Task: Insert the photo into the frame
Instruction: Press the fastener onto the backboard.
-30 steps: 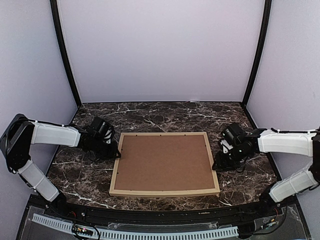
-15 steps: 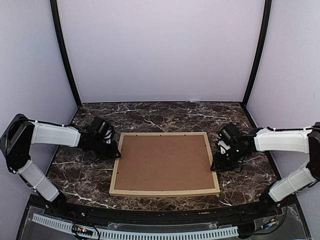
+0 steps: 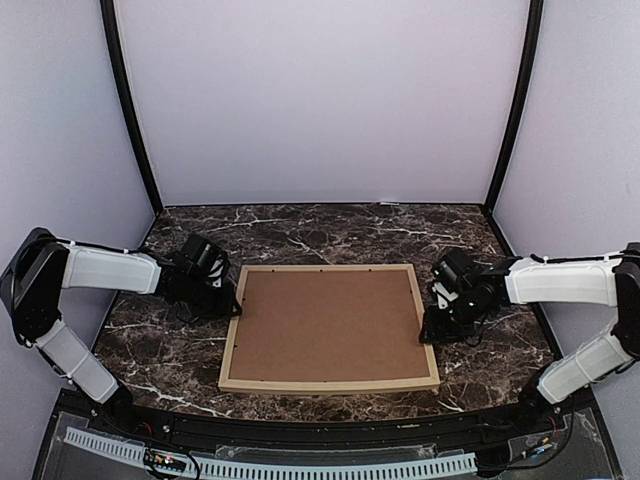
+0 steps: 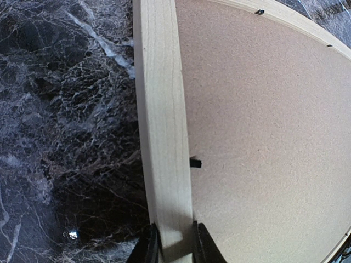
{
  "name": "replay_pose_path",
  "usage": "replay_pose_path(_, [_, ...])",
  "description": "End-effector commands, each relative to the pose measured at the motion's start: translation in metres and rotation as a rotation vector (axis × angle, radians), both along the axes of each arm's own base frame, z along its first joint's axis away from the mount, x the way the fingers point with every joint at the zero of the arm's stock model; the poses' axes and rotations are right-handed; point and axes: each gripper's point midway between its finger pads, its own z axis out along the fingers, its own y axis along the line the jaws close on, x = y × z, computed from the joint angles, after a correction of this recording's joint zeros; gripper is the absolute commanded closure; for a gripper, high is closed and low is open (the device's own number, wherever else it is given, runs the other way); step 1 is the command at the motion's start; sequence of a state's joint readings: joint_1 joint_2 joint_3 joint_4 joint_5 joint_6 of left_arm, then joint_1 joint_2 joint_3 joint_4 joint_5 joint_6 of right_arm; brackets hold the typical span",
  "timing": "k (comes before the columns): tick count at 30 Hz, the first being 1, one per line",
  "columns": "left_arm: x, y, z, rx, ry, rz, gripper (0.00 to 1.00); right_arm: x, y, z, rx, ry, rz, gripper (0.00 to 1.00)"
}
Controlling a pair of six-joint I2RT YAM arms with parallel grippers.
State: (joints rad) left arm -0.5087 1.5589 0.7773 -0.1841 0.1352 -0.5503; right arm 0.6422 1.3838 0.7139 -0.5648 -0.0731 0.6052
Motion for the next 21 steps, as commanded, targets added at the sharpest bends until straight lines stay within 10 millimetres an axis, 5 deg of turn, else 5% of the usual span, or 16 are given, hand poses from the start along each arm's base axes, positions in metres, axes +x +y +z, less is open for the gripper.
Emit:
replay_pose_path(1, [-0.021,0.007,-0.025,0.042,0.079,-0.021,0.98,-0.01,-0.002,-0.014,-0.025,0.038,0.005,0.58])
replay_pose_path(14, [-0.022,0.008,-0.026,0.043,0.08,-0.022,0.98,-0.021,0.004,-0.033,0.02,0.089,0.024,0.58])
replay_pose_path(21, [-0.023,0.008,-0.026,0.044,0.081,-0.022,0.98,-0.004,0.021,-0.016,0.122,0.056,0.03,0.58])
